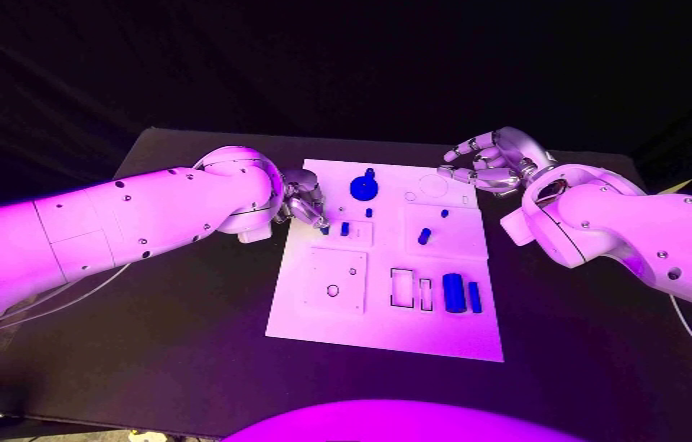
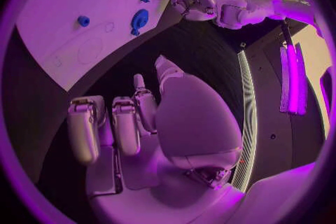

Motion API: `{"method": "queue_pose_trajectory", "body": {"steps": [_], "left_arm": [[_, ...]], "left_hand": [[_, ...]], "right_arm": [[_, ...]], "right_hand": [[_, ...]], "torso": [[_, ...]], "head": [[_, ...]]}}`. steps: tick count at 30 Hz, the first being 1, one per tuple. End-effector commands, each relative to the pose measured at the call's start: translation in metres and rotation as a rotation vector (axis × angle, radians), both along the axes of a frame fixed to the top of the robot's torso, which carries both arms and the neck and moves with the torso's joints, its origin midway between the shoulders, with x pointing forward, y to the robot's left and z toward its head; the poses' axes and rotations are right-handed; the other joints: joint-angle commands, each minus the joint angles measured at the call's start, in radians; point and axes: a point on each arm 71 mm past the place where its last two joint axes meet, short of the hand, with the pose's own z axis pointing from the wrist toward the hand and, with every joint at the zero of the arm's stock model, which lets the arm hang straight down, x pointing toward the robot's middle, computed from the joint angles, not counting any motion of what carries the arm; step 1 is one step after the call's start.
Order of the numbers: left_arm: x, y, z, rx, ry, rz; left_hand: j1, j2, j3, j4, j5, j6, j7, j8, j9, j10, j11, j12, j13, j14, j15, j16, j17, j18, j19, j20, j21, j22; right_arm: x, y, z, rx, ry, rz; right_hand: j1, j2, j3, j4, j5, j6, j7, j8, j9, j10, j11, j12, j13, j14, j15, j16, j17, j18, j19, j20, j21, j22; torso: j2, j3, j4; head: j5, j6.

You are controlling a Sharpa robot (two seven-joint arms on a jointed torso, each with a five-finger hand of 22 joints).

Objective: Assemble the parts on the task board

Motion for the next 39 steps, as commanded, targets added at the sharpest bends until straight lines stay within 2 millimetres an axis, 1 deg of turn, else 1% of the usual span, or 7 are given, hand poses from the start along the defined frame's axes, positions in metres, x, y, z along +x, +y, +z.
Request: {"method": "queue_pose_trajectory", "body": {"steps": [1,19,27,30,39], "left_arm": [[-0.0016,-0.0009,-0.002,-0.004,0.02,-0.007],[-0.0001,0.0009,-0.0024,-0.002,0.02,0.002],[-0.0009,-0.0036,-0.0029,0.0,0.03,-0.013],[-0.0014,-0.0049,-0.0033,0.001,0.038,-0.017],[-0.0009,-0.0076,-0.0041,0.003,0.045,-0.014]], "left_hand": [[0.003,0.004,0.168,-0.174,0.005,0.004,-0.007,0.001,0.0,0.005,-0.001,0.006,0.001,0.106,-0.005,0.003,0.264,-0.014,0.001,-0.008,0.0,0.0],[0.002,0.0,0.169,-0.177,0.014,0.009,-0.008,0.0,0.0,0.011,-0.002,0.011,0.008,0.106,-0.006,0.003,0.264,-0.014,0.002,-0.009,0.0,0.001],[0.002,-0.001,0.17,-0.177,0.016,0.011,-0.008,-0.001,0.0,0.013,-0.002,0.013,0.011,0.106,-0.006,0.003,0.264,-0.014,0.002,-0.009,0.0,0.001],[0.002,-0.002,0.17,-0.178,0.018,0.012,-0.009,-0.001,0.0,0.014,-0.002,0.014,0.013,0.106,-0.006,0.003,0.264,-0.014,0.002,-0.009,0.0,0.001],[-0.005,-0.002,0.167,-0.174,0.022,0.016,-0.009,-0.003,0.0,0.018,-0.003,0.016,0.016,0.106,-0.006,0.003,0.264,-0.015,0.003,-0.009,0.0,0.002]], "right_arm": [[-0.0006,0.0016,0.0001,-0.001,-0.005,0.018],[-0.0008,0.0015,-0.0001,-0.001,-0.005,0.018],[-0.001,0.0017,0.0,0.0,-0.005,0.019],[-0.001,0.0017,0.0,0.0,-0.005,0.019],[-0.001,0.0017,-0.0001,0.001,-0.004,0.019]], "right_hand": [[-0.009,0.004,0.006,0.002,0.005,-0.001,-0.005,0.003,0.001,0.001,-0.004,0.004,0.079,0.098,-0.005,-0.004,0.233,0.009,0.079,-0.008,-0.005,0.219],[-0.009,0.004,0.006,0.002,0.005,-0.001,-0.005,0.003,0.001,0.001,-0.004,0.004,0.079,0.098,-0.005,-0.004,0.233,0.009,0.079,-0.008,-0.005,0.219],[-0.009,0.004,0.006,0.002,0.005,-0.001,-0.005,0.003,0.001,0.001,-0.004,0.004,0.079,0.098,-0.005,-0.004,0.233,0.009,0.079,-0.008,-0.005,0.219],[-0.009,0.004,0.006,0.002,0.005,-0.001,-0.005,0.003,0.001,0.001,-0.004,0.004,0.079,0.098,-0.005,-0.004,0.233,0.009,0.079,-0.008,-0.005,0.219],[-0.01,0.004,0.007,0.002,0.005,-0.001,-0.005,0.005,0.001,0.001,-0.005,0.003,0.078,0.098,-0.005,-0.005,0.231,0.009,0.079,-0.009,-0.006,0.219]], "torso": [[0.0,-0.0001,-0.0004],[0.0,0.0005,-0.0001],[0.0,0.0003,-0.0007],[0.0,0.001,-0.001],[0.0,0.0011,-0.001]], "head": [[0.001,0.001],[0.0,0.001],[0.0,-0.001],[0.0,-0.002],[-0.003,-0.002]]}}
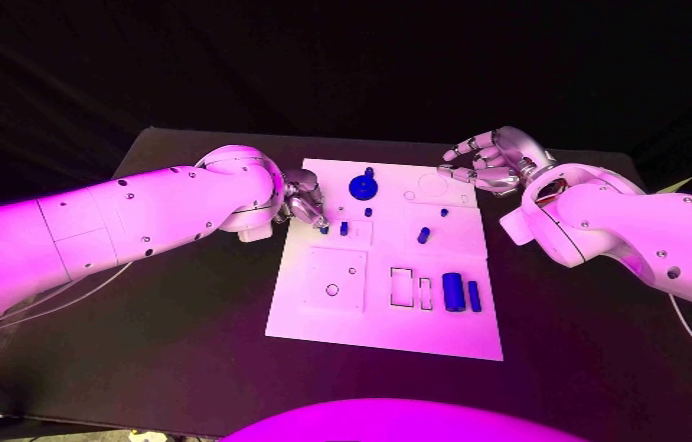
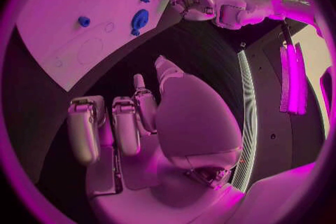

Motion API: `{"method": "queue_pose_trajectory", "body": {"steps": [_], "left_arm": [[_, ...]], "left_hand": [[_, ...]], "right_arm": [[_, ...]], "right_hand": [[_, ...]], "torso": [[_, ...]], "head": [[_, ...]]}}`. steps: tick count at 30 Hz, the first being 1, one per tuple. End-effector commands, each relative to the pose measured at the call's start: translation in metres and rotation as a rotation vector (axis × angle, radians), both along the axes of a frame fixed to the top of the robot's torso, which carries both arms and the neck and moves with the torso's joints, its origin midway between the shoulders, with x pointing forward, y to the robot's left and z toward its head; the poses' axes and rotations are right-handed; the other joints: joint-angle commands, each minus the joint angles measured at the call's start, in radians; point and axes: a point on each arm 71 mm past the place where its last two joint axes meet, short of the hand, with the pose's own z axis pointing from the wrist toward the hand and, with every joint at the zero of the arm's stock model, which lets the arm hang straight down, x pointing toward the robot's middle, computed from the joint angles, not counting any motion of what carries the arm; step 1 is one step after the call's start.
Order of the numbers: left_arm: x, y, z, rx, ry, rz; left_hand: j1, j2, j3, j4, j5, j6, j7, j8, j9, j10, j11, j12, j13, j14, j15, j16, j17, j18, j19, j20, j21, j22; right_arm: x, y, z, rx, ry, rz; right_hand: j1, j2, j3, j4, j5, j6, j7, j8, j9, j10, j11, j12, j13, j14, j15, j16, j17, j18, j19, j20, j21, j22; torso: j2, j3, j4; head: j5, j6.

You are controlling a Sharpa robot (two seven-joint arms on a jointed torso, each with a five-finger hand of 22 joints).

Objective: Assemble the parts on the task board

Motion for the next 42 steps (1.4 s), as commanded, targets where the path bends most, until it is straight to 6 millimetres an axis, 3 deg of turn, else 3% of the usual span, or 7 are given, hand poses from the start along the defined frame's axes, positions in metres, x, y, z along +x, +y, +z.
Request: {"method": "queue_pose_trajectory", "body": {"steps": [1,10,21,35,42], "left_arm": [[-0.0026,-0.0058,-0.0025,-0.008,0.029,-0.017],[-0.0007,-0.0063,-0.0023,-0.028,0.023,0.005],[-0.0004,-0.0068,-0.0028,-0.036,0.026,0.015],[0.0019,-0.0027,-0.0035,-0.035,0.026,0.039],[0.003,-0.0009,-0.0033,-0.032,0.016,0.046]], "left_hand": [[-0.006,-0.002,0.167,-0.173,0.005,0.003,-0.006,0.0,-0.001,0.008,0.0,0.005,0.002,0.106,-0.006,0.003,0.263,-0.015,0.0,-0.006,0.001,0.001],[-0.018,0.002,0.159,-0.164,-0.002,0.003,-0.007,-0.004,-0.001,0.005,0.0,-0.005,-0.011,0.106,-0.006,0.003,0.263,-0.014,-0.002,-0.006,-0.001,-0.001],[-0.061,-0.003,0.079,-0.117,-0.019,0.002,-0.021,-0.016,0.005,0.007,-0.008,-0.02,-0.022,0.106,-0.012,0.003,0.263,-0.014,-0.004,-0.01,-0.007,-0.006],[-0.103,-0.006,-0.085,-0.009,-0.025,0.028,-0.026,-0.044,-0.002,-0.001,-0.012,-0.03,-0.023,0.106,-0.017,0.003,0.263,-0.013,-0.005,-0.016,-0.016,-0.013],[-0.104,-0.007,-0.204,0.058,-0.027,0.032,-0.023,-0.055,0.001,-0.009,-0.009,-0.038,-0.026,0.106,-0.014,0.003,0.263,-0.011,-0.009,-0.014,-0.023,-0.022]], "right_arm": [[-0.0007,0.0017,0.0002,0.001,-0.004,0.019],[-0.0006,0.0017,0.0001,0.002,-0.002,0.02],[-0.0005,0.0016,0.0,0.002,-0.002,0.02],[-0.0004,0.0009,0.0001,0.001,-0.003,0.019],[-0.0003,0.0006,0.0002,0.001,-0.005,0.02]], "right_hand": [[-0.01,0.004,0.005,-0.001,0.005,-0.002,-0.005,0.005,0.001,0.0,-0.005,0.002,0.077,0.098,-0.005,-0.005,0.232,0.009,0.079,-0.009,-0.006,0.219],[-0.011,0.004,0.005,0.0,0.005,-0.002,-0.005,0.004,0.001,0.0,-0.004,0.002,0.077,0.098,-0.005,-0.005,0.232,0.009,0.079,-0.009,-0.006,0.219],[-0.013,0.005,0.005,0.001,0.005,-0.003,-0.004,0.004,0.001,0.0,-0.004,0.002,0.076,0.098,-0.005,-0.005,0.231,0.009,0.078,-0.009,-0.007,0.218],[-0.013,0.005,0.005,0.001,0.005,-0.003,-0.004,0.004,0.001,0.0,-0.004,0.002,0.076,0.098,-0.005,-0.005,0.231,0.009,0.078,-0.009,-0.007,0.218],[-0.015,0.005,0.005,0.001,0.004,-0.005,-0.004,0.004,0.001,-0.003,-0.004,-0.001,0.074,0.098,-0.005,-0.006,0.229,0.01,0.077,-0.009,-0.009,0.216]], "torso": [[0.0,0.0001,0.0001],[0.0,-0.0003,0.0012],[0.0,-0.0009,0.0012],[0.0,-0.0008,0.001],[-0.001,-0.0015,0.0015]], "head": [[-0.001,0.0],[-0.003,-0.001],[-0.007,-0.001],[-0.007,-0.002],[-0.008,-0.001]]}}
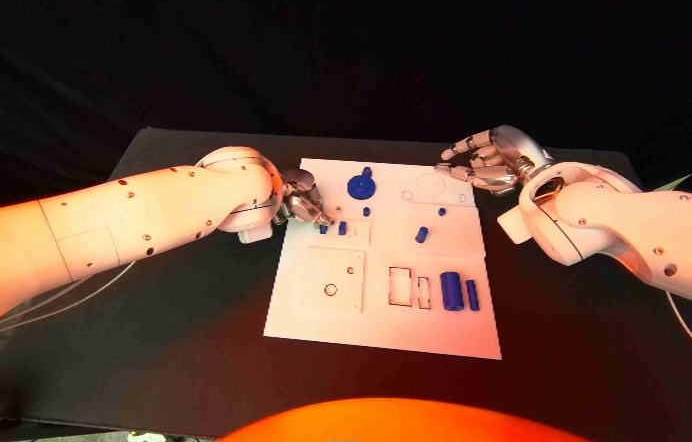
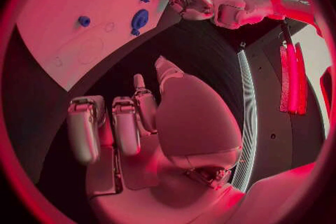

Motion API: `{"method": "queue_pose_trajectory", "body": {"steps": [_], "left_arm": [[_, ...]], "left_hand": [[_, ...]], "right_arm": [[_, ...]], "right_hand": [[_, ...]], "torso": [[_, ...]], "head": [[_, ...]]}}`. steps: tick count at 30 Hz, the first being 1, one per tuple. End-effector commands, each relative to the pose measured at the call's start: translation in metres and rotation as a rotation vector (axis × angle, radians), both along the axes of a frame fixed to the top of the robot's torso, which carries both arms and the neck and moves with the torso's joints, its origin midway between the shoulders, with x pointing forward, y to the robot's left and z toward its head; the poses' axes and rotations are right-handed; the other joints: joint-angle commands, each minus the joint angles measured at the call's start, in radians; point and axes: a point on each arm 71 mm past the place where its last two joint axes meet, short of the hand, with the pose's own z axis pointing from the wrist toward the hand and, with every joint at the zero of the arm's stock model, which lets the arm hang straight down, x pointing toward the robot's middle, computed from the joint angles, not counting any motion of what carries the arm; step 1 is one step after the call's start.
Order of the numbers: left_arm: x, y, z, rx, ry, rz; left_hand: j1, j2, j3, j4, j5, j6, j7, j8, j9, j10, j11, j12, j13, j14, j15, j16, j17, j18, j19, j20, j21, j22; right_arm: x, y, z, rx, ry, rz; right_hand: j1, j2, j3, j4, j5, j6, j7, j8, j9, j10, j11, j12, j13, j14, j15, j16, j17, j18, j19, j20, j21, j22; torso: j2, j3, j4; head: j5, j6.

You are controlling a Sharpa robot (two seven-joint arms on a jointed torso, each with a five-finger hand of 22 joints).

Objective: Assemble the parts on the task board

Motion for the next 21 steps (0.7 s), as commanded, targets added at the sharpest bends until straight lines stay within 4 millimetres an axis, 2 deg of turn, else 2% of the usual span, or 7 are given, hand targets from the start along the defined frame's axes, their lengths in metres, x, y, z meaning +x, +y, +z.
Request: {"method": "queue_pose_trajectory", "body": {"steps": [1,4,13,21], "left_arm": [[0.0,-0.001,0.001,-0.013,-0.006,0.006],[0.001,-0.001,0.001,-0.014,-0.007,0.009],[0.0,0.002,0.002,-0.049,0.0,0.031],[0.0,0.006,0.011,-0.158,-0.015,0.072]], "left_hand": [[-0.002,-0.006,-0.049,0.029,-0.004,0.004,0.008,-0.007,0.002,-0.009,0.0,-0.007,0.0,0.106,-0.006,0.003,0.263,-0.011,-0.004,-0.003,-0.006,-0.001],[0.002,-0.007,-0.082,0.051,-0.006,0.005,0.008,-0.009,0.003,-0.008,0.0,-0.006,0.002,0.106,-0.006,0.003,0.263,-0.011,-0.004,-0.003,-0.006,-0.001],[0.01,-0.003,-0.111,0.075,-0.009,0.005,0.009,-0.013,0.003,-0.011,0.001,-0.009,-0.001,0.106,-0.006,0.003,0.263,-0.01,-0.006,-0.002,-0.008,-0.004],[0.016,0.011,-0.157,0.088,-0.006,-0.038,0.024,-0.01,0.019,-0.073,0.014,-0.071,-0.08,0.098,0.003,-0.01,0.244,0.003,-0.047,0.004,-0.045,-0.066]], "right_arm": [[0.0,0.001,0.0,-0.001,-0.006,0.021],[0.0,0.001,0.0,-0.001,-0.006,0.021],[0.0,0.001,0.0,-0.001,-0.006,0.02],[0.0,0.0,0.0,-0.001,-0.007,0.018]], "right_hand": [[-0.01,0.0,0.005,0.001,0.004,-0.005,-0.004,0.004,0.001,-0.003,-0.004,-0.001,0.074,0.097,-0.005,-0.006,0.229,0.01,0.077,-0.009,-0.003,0.216],[-0.01,0.0,0.005,0.001,0.004,-0.005,-0.004,0.004,0.001,-0.003,-0.004,-0.001,0.074,0.097,-0.005,-0.006,0.229,0.01,0.077,-0.009,-0.003,0.216],[-0.01,-0.001,0.005,0.001,0.004,-0.005,-0.004,0.004,0.001,-0.003,-0.004,-0.001,0.074,0.097,-0.005,-0.007,0.227,0.01,0.077,-0.009,-0.004,0.215],[-0.01,-0.001,0.005,0.001,0.004,-0.005,-0.004,0.004,0.001,-0.003,-0.004,-0.001,0.074,0.097,-0.005,-0.007,0.227,0.01,0.077,-0.009,-0.004,0.215]], "torso": [[0.0,-0.0007,0.0005],[0.0,-0.0001,0.0003],[0.001,-0.0003,-0.0007],[0.0,0.0001,-0.0011]], "head": [[0.0,0.0],[0.0,0.001],[0.0,0.003],[-0.004,0.005]]}}
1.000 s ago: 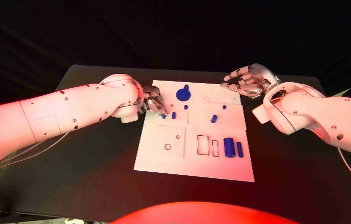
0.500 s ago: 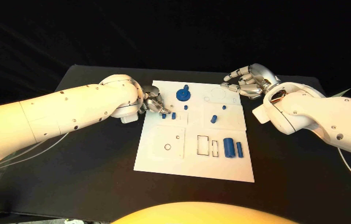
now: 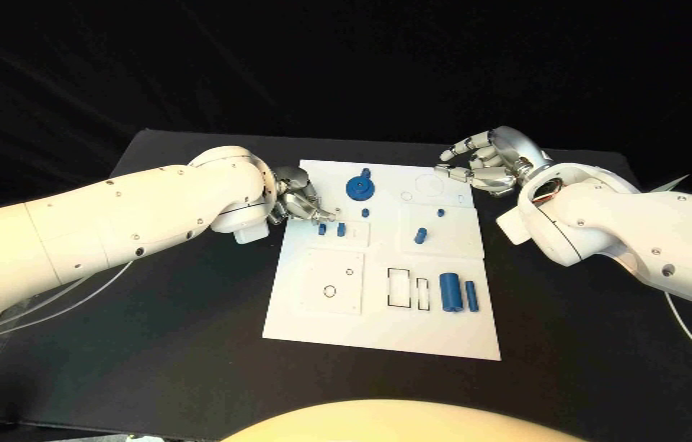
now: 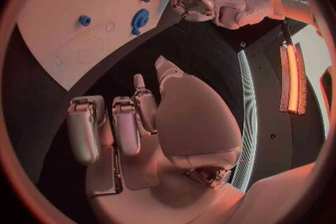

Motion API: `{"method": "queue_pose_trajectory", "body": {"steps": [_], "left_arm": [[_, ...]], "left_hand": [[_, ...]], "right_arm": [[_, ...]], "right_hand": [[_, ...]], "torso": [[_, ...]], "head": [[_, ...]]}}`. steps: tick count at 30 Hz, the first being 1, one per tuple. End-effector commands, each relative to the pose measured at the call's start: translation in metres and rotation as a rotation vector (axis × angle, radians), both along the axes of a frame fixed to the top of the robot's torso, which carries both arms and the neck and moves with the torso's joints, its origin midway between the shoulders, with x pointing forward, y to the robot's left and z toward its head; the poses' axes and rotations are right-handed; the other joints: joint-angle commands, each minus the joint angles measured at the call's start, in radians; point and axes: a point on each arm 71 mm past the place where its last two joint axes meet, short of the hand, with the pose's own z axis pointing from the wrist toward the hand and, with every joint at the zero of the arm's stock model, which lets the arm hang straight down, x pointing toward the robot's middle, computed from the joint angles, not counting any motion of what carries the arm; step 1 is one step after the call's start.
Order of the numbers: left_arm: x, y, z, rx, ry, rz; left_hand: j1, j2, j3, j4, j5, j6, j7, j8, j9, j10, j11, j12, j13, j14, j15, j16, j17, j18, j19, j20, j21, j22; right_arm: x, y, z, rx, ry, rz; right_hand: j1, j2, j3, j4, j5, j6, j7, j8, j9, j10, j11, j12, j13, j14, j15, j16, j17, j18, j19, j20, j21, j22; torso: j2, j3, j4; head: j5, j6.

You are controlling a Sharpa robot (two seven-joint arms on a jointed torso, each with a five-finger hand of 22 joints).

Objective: Assemble the parts on the task board

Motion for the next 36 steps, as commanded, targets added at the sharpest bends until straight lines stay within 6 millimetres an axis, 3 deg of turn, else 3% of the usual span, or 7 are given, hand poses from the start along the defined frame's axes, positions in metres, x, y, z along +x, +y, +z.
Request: {"method": "queue_pose_trajectory", "body": {"steps": [1,5,8,10,14,20,36], "left_arm": [[0.0,-0.003,0.007,-0.12,-0.022,0.031],[0.002,-0.005,0.018,-0.231,-0.087,0.053],[0.003,-0.009,0.027,-0.323,-0.159,0.043],[0.003,-0.013,0.031,-0.355,-0.197,0.022],[0.002,-0.026,0.037,-0.378,-0.301,-0.07],[-0.002,-0.046,0.039,-0.33,-0.462,-0.246],[0.003,-0.076,0.014,-0.049,-0.511,-0.447]], "left_hand": [[0.009,0.012,-0.016,0.0,-0.001,-0.026,0.008,0.001,0.008,-0.031,0.008,-0.024,-0.031,0.091,0.008,-0.017,0.227,0.008,-0.023,0.004,-0.019,-0.031],[0.057,0.025,-0.047,0.0,0.008,-0.155,0.064,-0.031,-0.003,-0.255,0.06,-0.186,-0.231,-0.015,0.054,-0.156,0.046,0.063,-0.216,0.037,-0.202,-0.304],[0.108,0.027,-0.051,-0.001,0.009,-0.197,0.086,-0.039,-0.018,-0.301,0.081,-0.183,-0.239,-0.053,0.074,-0.193,-0.003,0.077,-0.267,0.058,-0.265,-0.379],[0.192,0.016,-0.045,-0.002,0.01,-0.247,0.12,-0.065,-0.057,-0.395,0.111,-0.22,-0.272,-0.195,0.103,-0.33,-0.167,0.104,-0.394,0.082,-0.409,-0.546],[0.319,-0.002,-0.013,-0.025,0.006,-0.283,0.139,-0.112,-0.134,-0.508,0.142,-0.325,-0.364,-0.304,0.126,-0.415,-0.284,0.105,-0.412,0.107,-0.464,-0.578],[0.408,-0.018,0.022,-0.055,0.003,-0.231,0.131,-0.132,-0.219,-0.503,0.135,-0.383,-0.456,-0.34,0.124,-0.427,-0.341,0.108,-0.406,0.106,-0.468,-0.581],[0.408,-0.049,-0.032,-0.033,-0.035,-0.186,0.114,-0.169,-0.34,-0.497,0.13,-0.472,-0.592,-0.264,0.117,-0.354,-0.358,0.106,-0.359,0.101,-0.436,-0.556]], "right_arm": [[0.0,0.001,0.0,-0.001,-0.006,0.017],[0.0,0.0,0.0,-0.001,-0.008,0.015],[0.0,0.0,0.0,-0.001,-0.01,0.013],[0.0,-0.001,0.0,0.0,-0.011,0.012],[0.0,-0.001,0.0,0.0,-0.014,0.011],[0.001,-0.003,0.0,-0.001,-0.017,0.009],[0.002,-0.003,0.001,-0.001,-0.023,0.009]], "right_hand": [[-0.01,-0.001,0.005,0.001,0.004,-0.005,-0.004,0.004,0.001,-0.003,-0.004,-0.001,0.074,0.097,-0.005,-0.007,0.226,0.01,0.077,-0.009,-0.004,0.215],[-0.011,-0.002,0.005,0.001,0.004,-0.006,-0.004,0.004,0.001,-0.004,-0.004,-0.002,0.074,0.097,-0.005,-0.008,0.225,0.011,0.076,-0.009,-0.007,0.213],[-0.011,-0.002,0.005,0.001,0.004,-0.006,-0.004,0.004,0.001,-0.004,-0.004,-0.002,0.074,0.097,-0.005,-0.008,0.225,0.011,0.076,-0.009,-0.007,0.213],[-0.011,-0.002,0.005,0.001,0.004,-0.006,-0.004,0.004,0.001,-0.004,-0.004,-0.002,0.074,0.097,-0.005,-0.008,0.225,0.011,0.076,-0.009,-0.007,0.213],[-0.012,-0.002,0.005,0.001,0.004,-0.007,-0.004,0.005,0.001,-0.005,-0.004,-0.003,0.073,0.096,-0.005,-0.009,0.223,0.011,0.075,-0.009,-0.009,0.211],[-0.011,-0.002,0.006,0.0,0.004,-0.006,-0.004,0.005,0.002,-0.01,-0.004,-0.009,0.068,0.094,-0.005,-0.014,0.212,0.013,0.071,-0.009,-0.016,0.205],[-0.009,-0.003,0.007,-0.002,0.005,-0.006,-0.004,0.006,0.002,-0.015,-0.004,-0.015,0.062,0.092,-0.005,-0.017,0.205,0.016,0.067,-0.009,-0.025,0.199]], "torso": [[-0.001,0.0008,0.0004],[-0.001,0.0012,0.0007],[0.0,0.001,0.0002],[0.0,0.001,0.0005],[0.0,0.001,0.0012],[0.001,0.0001,0.0007],[0.002,0.0004,-0.0011]], "head": [[-0.002,0.002],[-0.004,0.004],[-0.006,0.007],[-0.009,0.009],[-0.015,0.012],[-0.02,0.018],[-0.02,0.021]]}}
